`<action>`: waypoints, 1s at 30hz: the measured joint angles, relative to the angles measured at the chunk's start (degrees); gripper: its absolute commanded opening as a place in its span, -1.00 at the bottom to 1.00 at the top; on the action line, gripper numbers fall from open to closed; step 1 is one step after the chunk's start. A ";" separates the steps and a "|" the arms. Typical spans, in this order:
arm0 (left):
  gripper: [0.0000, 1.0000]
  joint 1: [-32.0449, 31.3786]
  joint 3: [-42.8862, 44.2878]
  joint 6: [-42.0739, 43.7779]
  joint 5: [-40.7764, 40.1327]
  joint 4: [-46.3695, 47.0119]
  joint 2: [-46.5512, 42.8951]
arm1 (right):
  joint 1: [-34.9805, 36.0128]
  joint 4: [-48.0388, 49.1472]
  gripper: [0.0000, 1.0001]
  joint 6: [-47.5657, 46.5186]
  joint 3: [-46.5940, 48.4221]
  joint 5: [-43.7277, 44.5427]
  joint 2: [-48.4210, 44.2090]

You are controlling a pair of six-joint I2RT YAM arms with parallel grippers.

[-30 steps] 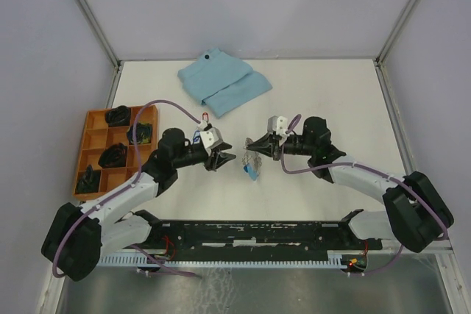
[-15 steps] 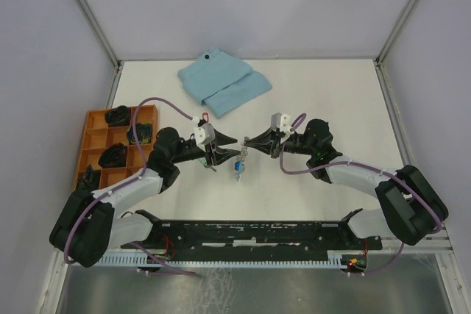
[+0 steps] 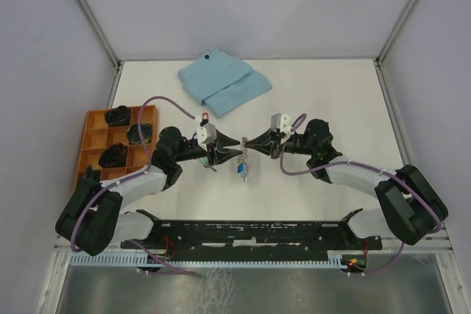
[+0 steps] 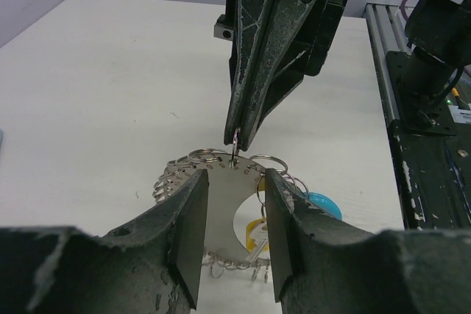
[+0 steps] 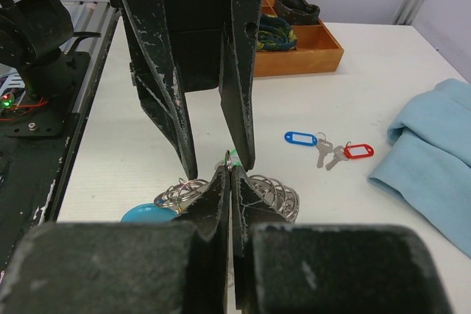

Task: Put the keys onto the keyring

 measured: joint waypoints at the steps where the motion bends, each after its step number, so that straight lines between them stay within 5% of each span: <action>1: -0.17 0.00 0.00 -0.22 0.22 0.46 0.24 | 0.00 0.02 -0.99 0.02 0.00 -0.02 0.02; 30: -0.32 2.08 0.20 -5.03 3.43 4.39 1.16 | 0.00 0.81 -0.99 0.50 0.02 -1.25 0.61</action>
